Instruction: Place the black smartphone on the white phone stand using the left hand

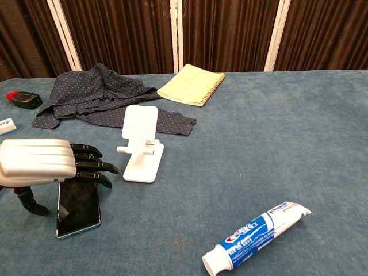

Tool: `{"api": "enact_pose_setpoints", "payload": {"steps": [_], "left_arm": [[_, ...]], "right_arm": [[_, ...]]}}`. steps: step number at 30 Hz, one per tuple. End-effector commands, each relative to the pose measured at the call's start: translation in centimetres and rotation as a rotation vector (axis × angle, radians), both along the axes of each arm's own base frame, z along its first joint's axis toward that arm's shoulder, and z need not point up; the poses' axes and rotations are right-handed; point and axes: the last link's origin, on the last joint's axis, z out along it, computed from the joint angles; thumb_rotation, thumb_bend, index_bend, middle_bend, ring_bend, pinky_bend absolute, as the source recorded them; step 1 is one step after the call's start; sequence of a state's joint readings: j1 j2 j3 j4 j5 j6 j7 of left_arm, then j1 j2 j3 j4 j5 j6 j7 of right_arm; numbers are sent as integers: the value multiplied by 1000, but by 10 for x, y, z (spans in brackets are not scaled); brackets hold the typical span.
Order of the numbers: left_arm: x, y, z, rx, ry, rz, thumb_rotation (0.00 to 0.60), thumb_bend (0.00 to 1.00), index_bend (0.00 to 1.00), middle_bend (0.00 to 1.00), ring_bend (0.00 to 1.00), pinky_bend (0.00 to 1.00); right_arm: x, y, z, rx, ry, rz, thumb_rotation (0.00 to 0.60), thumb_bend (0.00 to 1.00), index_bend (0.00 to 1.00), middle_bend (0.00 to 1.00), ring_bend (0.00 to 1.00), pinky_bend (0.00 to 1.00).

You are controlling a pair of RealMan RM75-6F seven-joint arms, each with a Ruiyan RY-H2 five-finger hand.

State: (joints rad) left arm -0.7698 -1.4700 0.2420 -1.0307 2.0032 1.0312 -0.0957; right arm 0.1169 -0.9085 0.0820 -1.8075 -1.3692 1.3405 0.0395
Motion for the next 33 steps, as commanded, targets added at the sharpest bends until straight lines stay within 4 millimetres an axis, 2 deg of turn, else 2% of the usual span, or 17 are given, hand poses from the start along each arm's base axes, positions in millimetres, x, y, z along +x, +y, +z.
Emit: {"api": "enact_pose_setpoints", "payload": {"steps": [1,7,9,13,15,20,25,29,33], "left_arm": [[0,0,-2,-1,3,1,600,0,173,12,133,83],[1,1,-8,-6,10,6,600,0,271,116,217,181],[2,0,-10,-11,13,3,600,0,328,163,255,219],[4,-3,-13,-16,7,-7,600,0,526,344,383,301],[7,-4,-12,-10,-10,-21,600,0,572,385,412,324],[8,-8,-8,-12,-46,-28,600,0,601,407,428,329],[12,-11,4,4,-86,-74,600,0,604,409,430,344],[18,-12,19,31,-114,-142,600,0,607,412,434,346],[32,-9,42,100,-154,-304,600,0,614,417,437,351]], "right_arm": [[0,0,0,-1,-1,0,600,0,0,0,0,0],[-1,0,1,-2,-8,-2,600,0,0,0,0,0],[-1,0,2,-2,-9,-2,600,0,0,0,0,0],[-2,-1,2,-2,-12,-3,600,0,0,0,0,0],[-1,0,3,-4,-14,-1,600,0,0,0,0,0],[-1,0,3,-2,-16,0,600,0,0,0,0,0],[-1,0,4,-3,-22,2,600,0,0,0,0,0],[-1,1,5,-6,-25,2,600,0,0,0,0,0],[-1,1,7,-12,-31,2,600,0,0,0,0,0]]}}
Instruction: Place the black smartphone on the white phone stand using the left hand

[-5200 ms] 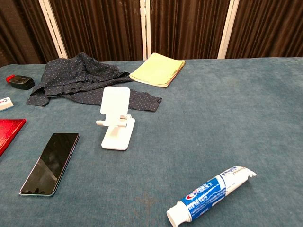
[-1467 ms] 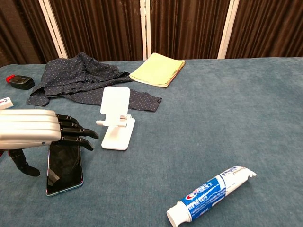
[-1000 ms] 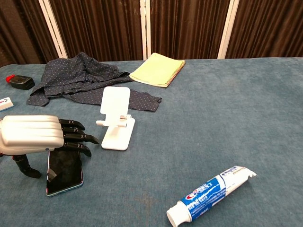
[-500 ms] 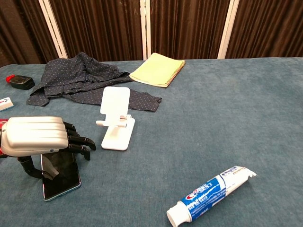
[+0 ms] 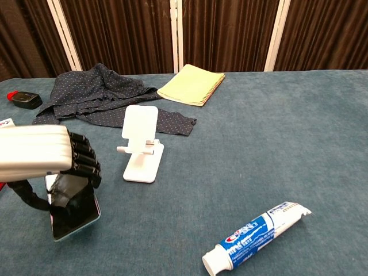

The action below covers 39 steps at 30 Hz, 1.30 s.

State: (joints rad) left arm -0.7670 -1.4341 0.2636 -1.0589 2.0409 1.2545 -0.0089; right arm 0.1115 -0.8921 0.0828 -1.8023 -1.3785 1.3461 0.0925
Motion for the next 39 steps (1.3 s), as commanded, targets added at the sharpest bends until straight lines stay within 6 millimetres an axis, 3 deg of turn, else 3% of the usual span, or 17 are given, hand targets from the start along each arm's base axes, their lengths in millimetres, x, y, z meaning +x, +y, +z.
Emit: {"api": "enact_pose_setpoints", "payload": {"steps": [1,9,15,19,25,39], "left_arm": [[15,4,24,82,-28,-168,600,0,616,417,438,351],[50,29,51,225,-41,-434,600,0,634,423,441,350],[73,62,59,278,77,-584,600,0,646,426,441,343],[96,84,52,291,180,-681,600,0,651,426,441,333],[111,99,44,301,247,-718,600,0,651,426,441,290],[133,104,20,319,289,-779,600,0,651,427,441,260]], "right_arm": [[0,0,1,-2,-2,0,600,0,0,0,0,0],[1,-1,0,0,-1,0,600,0,0,0,0,0],[-1,-2,0,-2,1,-10,600,0,0,0,0,0],[-7,-4,3,-15,-5,-39,600,0,0,0,0,0],[-10,-5,4,-16,-15,-50,600,0,0,0,0,0],[-15,-5,9,-23,-29,-63,600,0,0,0,0,0]]}}
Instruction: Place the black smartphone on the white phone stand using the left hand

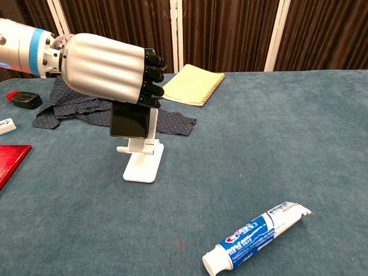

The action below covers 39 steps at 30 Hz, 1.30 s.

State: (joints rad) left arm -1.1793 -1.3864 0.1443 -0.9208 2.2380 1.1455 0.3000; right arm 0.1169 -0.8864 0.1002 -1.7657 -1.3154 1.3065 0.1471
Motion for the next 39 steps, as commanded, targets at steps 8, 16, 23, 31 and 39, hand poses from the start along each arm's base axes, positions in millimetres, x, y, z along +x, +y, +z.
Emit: {"api": "enact_pose_setpoints", "payload": {"steps": [8,16,23,31,39], "left_arm": [[2,-5,-10,1,1,-5,600,0,642,422,441,221],[-2,-6,-15,8,14,-10,600,0,639,420,441,158],[-4,-5,-18,10,17,-4,600,0,635,417,441,148],[-6,-5,-22,3,8,1,600,0,600,388,423,138],[-7,-7,-26,5,-8,-3,600,0,501,334,388,129]], "right_arm": [[-2,2,6,-13,-13,-2,600,0,0,0,0,0],[-4,3,9,-19,-16,-4,600,0,0,0,0,0],[-5,4,9,-19,-15,-7,600,0,0,0,0,0],[-5,3,10,-20,-16,-8,600,0,0,0,0,0],[-5,3,10,-18,-19,-7,600,0,0,0,0,0]]}}
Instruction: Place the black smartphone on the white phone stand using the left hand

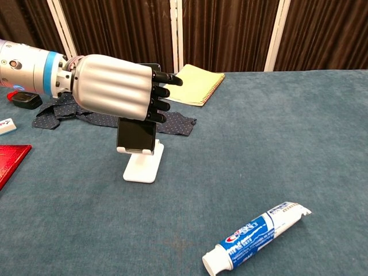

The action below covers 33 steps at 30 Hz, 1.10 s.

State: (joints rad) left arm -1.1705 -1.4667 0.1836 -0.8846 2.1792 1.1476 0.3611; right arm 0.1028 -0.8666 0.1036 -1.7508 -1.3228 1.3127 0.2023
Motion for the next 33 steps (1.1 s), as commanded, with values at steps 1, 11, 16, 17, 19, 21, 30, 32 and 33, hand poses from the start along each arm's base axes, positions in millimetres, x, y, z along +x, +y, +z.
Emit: {"api": "enact_pose_setpoints", "payload": {"steps": [1,11,16,17,19,21,30,32,33], "left_arm": [[-2,0,-1,6,1,-4,600,0,485,322,376,123],[-6,0,1,20,6,1,600,0,171,29,99,37],[-7,1,6,33,-8,5,600,0,2,0,0,0],[-7,1,7,33,-10,6,600,0,0,0,0,0],[-8,0,10,34,-13,5,600,0,0,0,0,0],[-8,0,14,36,-20,3,600,0,0,0,0,0],[-4,-8,56,62,-287,110,600,0,0,0,0,0],[-4,-11,64,70,-381,160,600,0,0,0,0,0],[-6,-13,69,73,-458,210,600,0,0,0,0,0]], "right_arm": [[0,0,0,1,-1,-2,600,0,0,0,0,0],[1,1,1,0,-1,4,600,0,0,0,0,0],[2,1,0,1,-1,7,600,0,0,0,0,0],[2,1,0,1,-1,7,600,0,0,0,0,0],[2,1,0,2,-1,8,600,0,0,0,0,0],[3,1,0,2,-1,10,600,0,0,0,0,0],[8,2,-1,10,-5,31,600,0,0,0,0,0],[9,2,-2,11,-6,34,600,0,0,0,0,0],[9,2,-2,12,-7,36,600,0,0,0,0,0]]}}
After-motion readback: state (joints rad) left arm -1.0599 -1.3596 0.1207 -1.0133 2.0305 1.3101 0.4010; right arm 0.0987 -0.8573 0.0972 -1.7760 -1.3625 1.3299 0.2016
